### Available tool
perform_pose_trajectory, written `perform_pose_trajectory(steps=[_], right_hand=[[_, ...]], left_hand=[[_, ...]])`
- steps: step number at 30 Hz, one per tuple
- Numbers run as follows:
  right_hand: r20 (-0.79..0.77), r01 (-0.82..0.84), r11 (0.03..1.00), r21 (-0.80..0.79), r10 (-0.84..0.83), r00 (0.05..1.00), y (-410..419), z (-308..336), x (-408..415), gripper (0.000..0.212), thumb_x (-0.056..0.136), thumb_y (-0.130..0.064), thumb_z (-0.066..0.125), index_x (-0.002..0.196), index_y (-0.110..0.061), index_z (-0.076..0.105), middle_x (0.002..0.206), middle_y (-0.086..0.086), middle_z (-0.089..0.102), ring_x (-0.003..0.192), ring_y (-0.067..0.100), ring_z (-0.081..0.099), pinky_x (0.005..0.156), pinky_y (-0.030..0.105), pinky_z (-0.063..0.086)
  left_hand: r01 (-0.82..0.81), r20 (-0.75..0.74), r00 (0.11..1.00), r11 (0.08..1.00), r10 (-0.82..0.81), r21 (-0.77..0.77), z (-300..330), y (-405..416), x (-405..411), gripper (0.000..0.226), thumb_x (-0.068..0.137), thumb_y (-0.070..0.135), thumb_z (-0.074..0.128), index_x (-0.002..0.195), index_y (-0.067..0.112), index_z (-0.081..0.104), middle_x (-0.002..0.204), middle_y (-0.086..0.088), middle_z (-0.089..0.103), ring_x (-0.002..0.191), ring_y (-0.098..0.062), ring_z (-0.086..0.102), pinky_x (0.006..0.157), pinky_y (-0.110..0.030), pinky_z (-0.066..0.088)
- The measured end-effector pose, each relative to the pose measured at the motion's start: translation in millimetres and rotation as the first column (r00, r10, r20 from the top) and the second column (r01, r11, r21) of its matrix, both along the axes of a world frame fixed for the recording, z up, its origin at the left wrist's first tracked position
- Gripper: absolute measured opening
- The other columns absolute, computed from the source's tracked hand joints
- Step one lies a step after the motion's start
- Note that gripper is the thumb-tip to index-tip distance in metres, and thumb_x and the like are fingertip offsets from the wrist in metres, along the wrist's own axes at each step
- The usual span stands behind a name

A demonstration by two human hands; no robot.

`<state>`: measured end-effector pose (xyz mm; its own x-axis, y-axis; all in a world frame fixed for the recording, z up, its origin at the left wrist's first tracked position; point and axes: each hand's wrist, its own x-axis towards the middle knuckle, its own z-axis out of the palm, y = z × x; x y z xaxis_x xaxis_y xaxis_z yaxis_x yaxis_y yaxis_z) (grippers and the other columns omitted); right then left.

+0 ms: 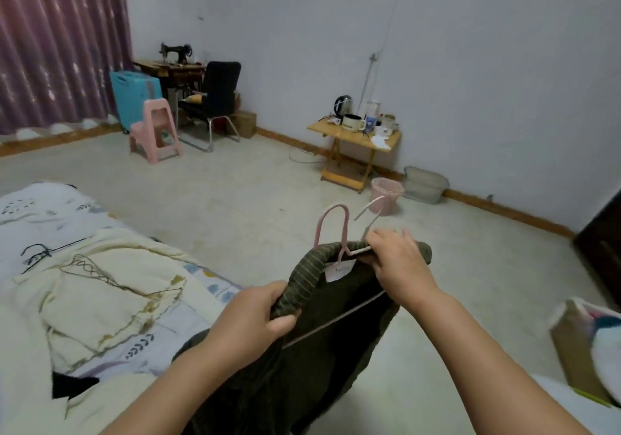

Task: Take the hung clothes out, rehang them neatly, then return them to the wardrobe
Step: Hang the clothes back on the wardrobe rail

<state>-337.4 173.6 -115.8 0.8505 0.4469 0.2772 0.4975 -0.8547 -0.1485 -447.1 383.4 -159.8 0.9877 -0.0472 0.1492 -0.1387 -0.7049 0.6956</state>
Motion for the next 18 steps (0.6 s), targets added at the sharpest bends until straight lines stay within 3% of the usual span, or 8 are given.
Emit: perform_pose_trajectory(steps=[2,4,6,10,12,14,16,18], right_hand=[[0.009,0.003,1.000,0.014,-0.003,1.000,-28.7,19.1,-15.2,0.017,0.090,-0.023,0.052,0.079,-0.030,0.041,0.086,-0.006,0.052,0.089,0.019,0.051,0.082,0.033,0.038],[-0.003,0.011,0.998,0.056,-0.011,1.000,-57.3,35.5,-33.7,0.020,0.090,-0.027,0.054,0.077,-0.035,0.041,0.081,-0.011,0.050,0.078,0.011,0.047,0.063,0.023,0.031],[-0.024,0.031,0.997,0.070,-0.029,0.999,-85.0,50.4,-54.2,0.022,0.091,-0.030,0.053,0.074,-0.036,0.041,0.076,-0.015,0.049,0.071,0.006,0.044,0.057,0.018,0.026],[-0.063,0.100,0.984,0.150,-0.091,0.994,-135.9,77.4,-100.9,0.019,0.090,-0.033,0.054,0.072,-0.036,0.047,0.072,-0.014,0.055,0.070,0.001,0.049,0.057,0.020,0.033],[-0.074,0.160,0.970,0.183,-0.148,0.986,-161.7,88.1,-123.6,0.019,0.090,-0.033,0.055,0.072,-0.034,0.049,0.071,-0.013,0.055,0.069,0.002,0.050,0.056,0.021,0.033],[-0.100,0.221,0.954,0.201,-0.204,0.974,-186.6,95.5,-145.5,0.019,0.090,-0.034,0.055,0.072,-0.032,0.051,0.071,-0.011,0.054,0.069,0.003,0.050,0.055,0.022,0.032],[-0.146,0.275,0.936,0.217,-0.248,0.958,-209.5,100.5,-167.1,0.014,0.090,-0.035,0.055,0.078,-0.029,0.056,0.074,-0.010,0.057,0.071,0.005,0.052,0.056,0.023,0.034],[-0.180,0.330,0.920,0.212,-0.295,0.938,-230.9,103.1,-189.7,0.014,0.090,-0.038,0.055,0.079,-0.029,0.057,0.075,-0.010,0.057,0.073,0.003,0.052,0.055,0.022,0.033]], left_hand=[[0.047,0.041,0.998,0.996,-0.050,0.080,22.0,-11.9,1.2,0.007,0.081,0.029,0.062,0.079,0.031,0.055,0.068,0.010,0.060,0.066,-0.004,0.056,0.059,-0.025,0.042],[0.067,0.062,0.995,0.987,-0.077,0.145,43.8,-25.2,0.5,0.007,0.080,0.030,0.063,0.083,0.030,0.056,0.073,0.009,0.062,0.070,-0.008,0.057,0.063,-0.030,0.045],[0.073,0.084,0.992,0.973,-0.093,0.217,62.9,-41.2,-1.2,0.012,0.081,0.033,0.063,0.090,0.029,0.056,0.080,0.009,0.063,0.075,-0.010,0.058,0.067,-0.031,0.046],[0.074,0.096,0.990,0.960,-0.103,0.269,94.6,-88.8,-11.8,0.029,0.083,0.035,0.063,0.106,0.031,0.046,0.095,0.010,0.059,0.083,-0.005,0.055,0.067,-0.020,0.045],[0.026,0.164,0.984,0.973,-0.065,0.227,107.9,-124.6,-24.3,0.048,0.080,0.032,0.066,0.122,0.030,0.042,0.111,0.010,0.054,0.098,-0.006,0.053,0.080,-0.022,0.047],[-0.042,0.448,0.893,0.982,-0.045,0.182,118.7,-168.3,-41.7,0.050,0.078,0.025,0.067,0.124,0.019,0.049,0.114,0.005,0.052,0.101,-0.011,0.050,0.085,-0.029,0.047],[-0.075,0.714,0.698,0.988,-0.046,0.137,128.9,-215.4,-59.5,0.029,0.079,0.018,0.062,0.106,0.006,0.061,0.098,-0.005,0.060,0.086,-0.014,0.053,0.073,-0.027,0.047],[-0.079,0.774,0.632,0.991,-0.035,0.109,136.4,-258.9,-72.3,0.026,0.084,0.020,0.055,0.099,0.002,0.066,0.092,-0.009,0.066,0.083,-0.020,0.060,0.070,-0.028,0.049]])
